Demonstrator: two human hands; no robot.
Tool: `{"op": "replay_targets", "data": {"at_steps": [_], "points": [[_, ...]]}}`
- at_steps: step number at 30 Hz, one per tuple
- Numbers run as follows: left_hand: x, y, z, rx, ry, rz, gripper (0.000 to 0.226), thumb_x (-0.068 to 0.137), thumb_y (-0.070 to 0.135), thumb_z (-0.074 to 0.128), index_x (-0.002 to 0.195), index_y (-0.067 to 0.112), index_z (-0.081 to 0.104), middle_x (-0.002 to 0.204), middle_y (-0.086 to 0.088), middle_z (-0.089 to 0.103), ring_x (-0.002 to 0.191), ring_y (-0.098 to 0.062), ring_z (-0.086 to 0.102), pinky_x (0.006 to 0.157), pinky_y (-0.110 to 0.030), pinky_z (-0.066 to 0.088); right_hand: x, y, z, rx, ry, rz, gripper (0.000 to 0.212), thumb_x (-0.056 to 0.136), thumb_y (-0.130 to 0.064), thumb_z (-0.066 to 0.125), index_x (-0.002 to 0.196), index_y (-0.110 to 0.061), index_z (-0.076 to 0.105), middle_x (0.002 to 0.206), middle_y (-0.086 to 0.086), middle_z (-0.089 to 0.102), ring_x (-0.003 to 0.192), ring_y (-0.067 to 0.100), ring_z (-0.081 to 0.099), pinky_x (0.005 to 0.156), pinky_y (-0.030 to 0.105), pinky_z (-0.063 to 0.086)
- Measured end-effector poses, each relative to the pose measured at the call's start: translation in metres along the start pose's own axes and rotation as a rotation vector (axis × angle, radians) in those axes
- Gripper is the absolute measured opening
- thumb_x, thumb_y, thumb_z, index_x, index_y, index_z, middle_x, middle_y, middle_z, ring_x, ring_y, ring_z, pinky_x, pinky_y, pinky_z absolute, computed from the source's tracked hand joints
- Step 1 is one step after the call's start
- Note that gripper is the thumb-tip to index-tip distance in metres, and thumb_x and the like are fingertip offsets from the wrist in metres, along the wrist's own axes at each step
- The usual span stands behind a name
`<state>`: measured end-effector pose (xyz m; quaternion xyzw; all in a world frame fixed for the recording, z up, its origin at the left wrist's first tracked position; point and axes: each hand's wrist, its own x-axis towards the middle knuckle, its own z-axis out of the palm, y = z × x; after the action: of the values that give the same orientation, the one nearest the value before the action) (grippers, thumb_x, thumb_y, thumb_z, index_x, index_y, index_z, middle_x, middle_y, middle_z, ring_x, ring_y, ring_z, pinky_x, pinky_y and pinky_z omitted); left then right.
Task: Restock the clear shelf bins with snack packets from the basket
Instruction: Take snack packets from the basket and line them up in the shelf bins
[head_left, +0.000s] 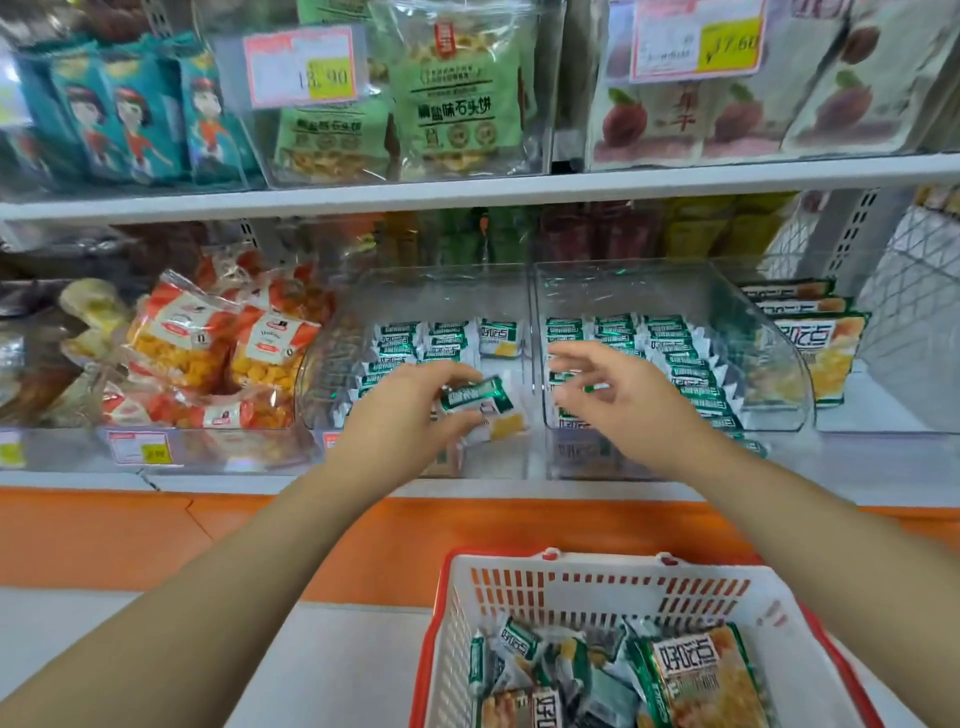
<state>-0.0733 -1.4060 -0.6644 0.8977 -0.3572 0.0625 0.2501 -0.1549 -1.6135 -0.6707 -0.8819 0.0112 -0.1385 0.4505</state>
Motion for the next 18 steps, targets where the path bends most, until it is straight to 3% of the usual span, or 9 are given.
{"op": "replay_targets", "data": {"at_steps": [3, 5, 7, 10, 13, 16, 18], "points": [[0.038, -0.022, 0.002, -0.017, 0.081, -0.126, 0.040, 0.088, 0.029, 0.066, 0.126, 0.023, 0.057, 0.124, 0.004, 0.061, 0.108, -0.015, 0.057, 0.086, -0.024, 0.041, 0.037, 0.017, -0.003, -0.347, -0.105, -0.020, 0.047, 0.097, -0.027, 0.050, 0.142, -0.029, 0.038, 0.147, -0.005, 0.037, 0.130, 0.010, 0.039, 0.108, 0.028, 0.033], [0.065, -0.036, 0.009, 0.028, 0.077, -0.171, 0.041, 0.087, 0.031, 0.067, 0.126, 0.024, 0.057, 0.126, 0.004, 0.062, 0.108, -0.017, 0.058, 0.088, -0.029, 0.044, 0.059, 0.027, -0.002, -0.439, -0.209, -0.017, 0.047, 0.100, -0.029, 0.043, 0.145, -0.031, 0.033, 0.157, -0.005, 0.018, 0.142, 0.014, 0.020, 0.113, 0.027, 0.017], [0.091, -0.047, 0.018, 0.086, 0.069, -0.165, 0.039, 0.087, 0.034, 0.066, 0.124, 0.027, 0.057, 0.124, 0.005, 0.063, 0.110, -0.018, 0.058, 0.088, -0.033, 0.047, 0.074, 0.037, -0.003, -0.429, -0.235, -0.034, 0.043, 0.101, -0.029, 0.039, 0.143, -0.034, 0.036, 0.157, -0.008, 0.013, 0.143, 0.011, 0.017, 0.110, 0.021, 0.014], [0.128, -0.058, 0.032, 0.143, 0.040, -0.145, 0.036, 0.088, 0.034, 0.065, 0.123, 0.028, 0.057, 0.121, 0.003, 0.064, 0.110, -0.020, 0.058, 0.082, -0.031, 0.045, 0.085, 0.048, -0.004, -0.381, -0.197, -0.085, 0.038, 0.099, -0.032, 0.040, 0.136, -0.040, 0.045, 0.152, -0.017, 0.023, 0.136, -0.001, 0.022, 0.114, 0.026, 0.021], [0.161, -0.066, 0.052, 0.106, -0.016, -0.124, 0.038, 0.087, 0.030, 0.068, 0.123, 0.024, 0.058, 0.122, 0.000, 0.064, 0.108, -0.022, 0.059, 0.085, -0.031, 0.047, 0.087, 0.058, -0.003, -0.333, -0.174, -0.115, 0.036, 0.099, -0.030, 0.043, 0.132, -0.043, 0.047, 0.142, -0.030, 0.025, 0.125, -0.014, 0.018, 0.106, 0.016, 0.015], [0.185, -0.073, 0.074, 0.152, -0.089, -0.104, 0.036, 0.087, 0.032, 0.066, 0.121, 0.024, 0.056, 0.116, -0.002, 0.065, 0.102, -0.025, 0.060, 0.081, -0.033, 0.049, 0.086, 0.063, 0.003, -0.219, -0.156, -0.148, 0.035, 0.098, -0.031, 0.045, 0.126, -0.052, 0.045, 0.140, -0.036, 0.023, 0.127, -0.015, 0.023, 0.098, 0.006, 0.020], [0.198, -0.076, 0.086, 0.192, -0.116, -0.095, 0.034, 0.087, 0.033, 0.065, 0.118, 0.023, 0.054, 0.111, -0.007, 0.064, 0.098, -0.029, 0.060, 0.081, -0.037, 0.051, 0.086, 0.067, 0.004, -0.175, -0.165, -0.151, 0.035, 0.097, -0.032, 0.044, 0.122, -0.057, 0.042, 0.140, -0.038, 0.022, 0.128, -0.015, 0.027, 0.099, 0.008, 0.024]]}}
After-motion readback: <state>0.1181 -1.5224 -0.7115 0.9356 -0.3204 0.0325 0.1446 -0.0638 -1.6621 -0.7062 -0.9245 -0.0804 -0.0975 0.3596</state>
